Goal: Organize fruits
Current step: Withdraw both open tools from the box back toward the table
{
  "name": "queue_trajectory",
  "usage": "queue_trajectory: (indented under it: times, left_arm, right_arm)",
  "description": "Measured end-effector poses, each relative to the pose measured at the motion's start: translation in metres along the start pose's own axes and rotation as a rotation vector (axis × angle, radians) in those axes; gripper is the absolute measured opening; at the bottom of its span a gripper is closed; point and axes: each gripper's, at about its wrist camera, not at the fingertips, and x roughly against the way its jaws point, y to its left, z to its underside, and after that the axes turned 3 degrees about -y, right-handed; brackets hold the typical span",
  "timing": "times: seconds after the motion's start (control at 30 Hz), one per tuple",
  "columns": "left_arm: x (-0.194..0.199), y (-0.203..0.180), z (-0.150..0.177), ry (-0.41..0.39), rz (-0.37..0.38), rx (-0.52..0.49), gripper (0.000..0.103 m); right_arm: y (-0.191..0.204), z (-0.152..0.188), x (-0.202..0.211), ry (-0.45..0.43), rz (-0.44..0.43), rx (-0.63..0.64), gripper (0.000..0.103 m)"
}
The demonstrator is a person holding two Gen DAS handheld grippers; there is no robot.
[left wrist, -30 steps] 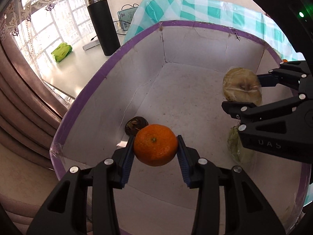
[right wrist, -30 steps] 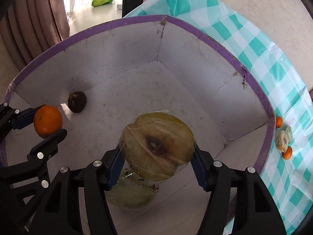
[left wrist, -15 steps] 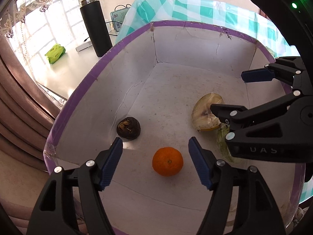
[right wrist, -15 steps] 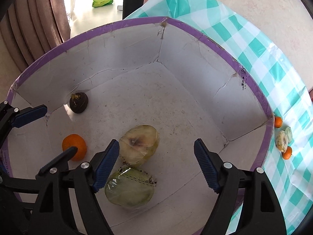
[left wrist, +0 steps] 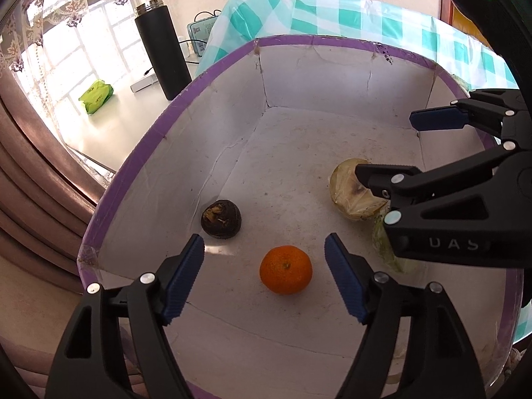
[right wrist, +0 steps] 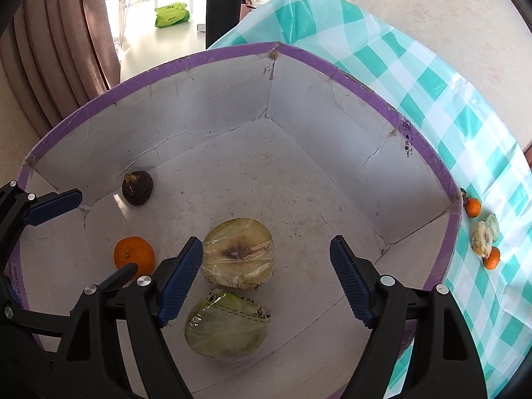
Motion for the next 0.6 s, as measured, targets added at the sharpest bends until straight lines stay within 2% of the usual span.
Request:
queue_trajectory:
  times: [0.07, 0.1, 0.17, 0.27, 0.37, 0.5, 0.53, 0.6]
  left_arm:
    - [0.001, -0.001, -0.001, -0.007, -0.022, 0.003, 0.075]
    - [0.004, -0.002, -0.002, -0.016, -0.041, 0.008, 0.084]
    - [0.014, -0.002, -0.005, -0.061, -0.069, 0.028, 0.092]
    - [0.040, -0.006, -0.013, -0.175, -0.075, 0.035, 0.092]
    - [0.077, -0.017, -0.022, -0.339, -0.083, 0.045, 0.101]
    - [0.117, -0.049, -0.028, -0.523, -0.025, 0.027, 0.101]
    - [0.124, -0.059, -0.028, -0.554, 0.001, 0.017, 0.101]
    - [0.135, -0.087, -0.029, -0.599, 0.062, -0.013, 0.101]
  right_arm:
    - [-0.002, 0.001, 0.003, -0.029, -0.012, -0.012, 0.078]
    - [-0.004, 0.002, 0.006, -0.050, -0.017, -0.019, 0.081]
    - [-0.005, 0.005, 0.015, -0.120, -0.029, -0.025, 0.085]
    - [-0.015, 0.011, 0.037, -0.265, -0.062, -0.072, 0.086]
    - [-0.041, 0.017, 0.068, -0.424, -0.080, -0.160, 0.088]
    - [-0.095, 0.037, 0.101, -0.582, -0.045, -0.290, 0.088]
    - [-0.112, 0.045, 0.105, -0.598, -0.028, -0.332, 0.088]
    - [-0.148, 0.061, 0.104, -0.578, 0.018, -0.416, 0.088]
